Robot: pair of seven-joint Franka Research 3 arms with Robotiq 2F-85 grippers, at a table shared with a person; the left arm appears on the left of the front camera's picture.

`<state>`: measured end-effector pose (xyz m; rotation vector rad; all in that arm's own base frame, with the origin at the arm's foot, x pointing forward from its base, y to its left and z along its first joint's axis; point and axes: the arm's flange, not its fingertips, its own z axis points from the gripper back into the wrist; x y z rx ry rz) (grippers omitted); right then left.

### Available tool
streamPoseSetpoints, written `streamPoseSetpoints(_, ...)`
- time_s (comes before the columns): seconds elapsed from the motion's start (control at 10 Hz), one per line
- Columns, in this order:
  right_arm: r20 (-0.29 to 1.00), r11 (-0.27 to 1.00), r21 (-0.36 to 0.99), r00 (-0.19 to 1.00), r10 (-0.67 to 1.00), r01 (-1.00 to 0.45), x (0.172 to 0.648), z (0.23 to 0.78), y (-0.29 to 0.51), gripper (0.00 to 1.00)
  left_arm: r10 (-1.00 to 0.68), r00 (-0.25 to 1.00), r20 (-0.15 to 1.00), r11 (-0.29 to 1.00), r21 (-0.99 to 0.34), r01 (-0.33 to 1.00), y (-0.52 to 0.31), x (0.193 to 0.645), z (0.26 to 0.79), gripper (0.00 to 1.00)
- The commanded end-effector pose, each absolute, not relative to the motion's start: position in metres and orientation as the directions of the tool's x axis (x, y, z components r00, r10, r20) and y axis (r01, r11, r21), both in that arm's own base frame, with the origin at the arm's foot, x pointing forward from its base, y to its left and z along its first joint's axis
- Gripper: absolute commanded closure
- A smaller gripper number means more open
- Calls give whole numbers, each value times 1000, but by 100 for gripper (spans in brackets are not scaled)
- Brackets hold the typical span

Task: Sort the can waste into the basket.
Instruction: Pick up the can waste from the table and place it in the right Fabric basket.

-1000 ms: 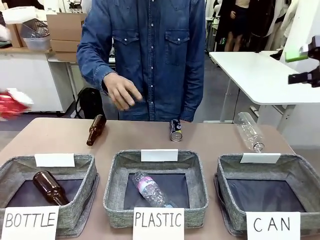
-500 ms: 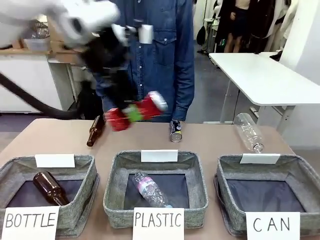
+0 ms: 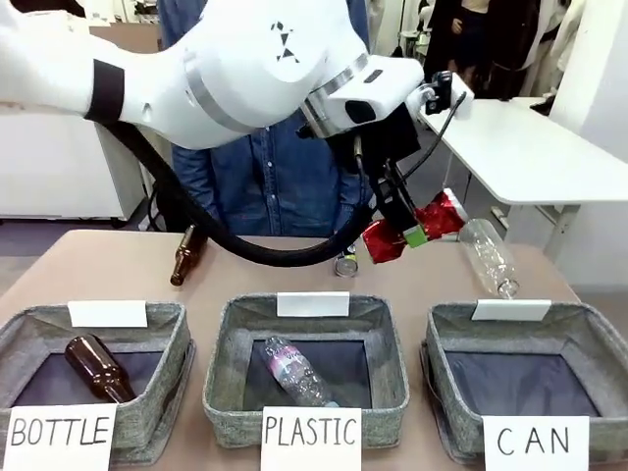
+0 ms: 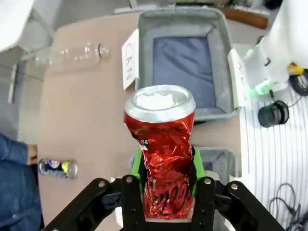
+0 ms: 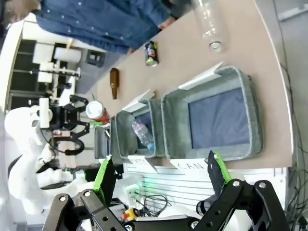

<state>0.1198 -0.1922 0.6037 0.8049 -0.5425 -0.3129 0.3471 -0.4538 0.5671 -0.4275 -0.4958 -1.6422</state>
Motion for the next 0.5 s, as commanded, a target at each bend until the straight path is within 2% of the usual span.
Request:
streamPoseSetpoints(0.0, 366, 676, 736, 812, -454, 47, 113, 617, -191, 0, -842, -139, 521, -117, 74, 990, -414, 342, 578, 57)
streamPoseSetpoints(0.2, 366, 676, 736, 812, -454, 47, 113, 617, -191, 0, -840, -123, 529, -100, 72, 992, -438, 349, 574, 57)
streamPoseSetpoints(0.3, 366, 676, 736, 812, -454, 47, 113, 617, -191, 0, -741, -124, 660, -110, 62, 992, -470, 345, 565, 57)
streamPoseSetpoints(0.4, 366, 676, 736, 812, -454, 47, 113, 617, -191, 0, -737, -116, 666, -92, 70, 993, -513, 346, 551, 57)
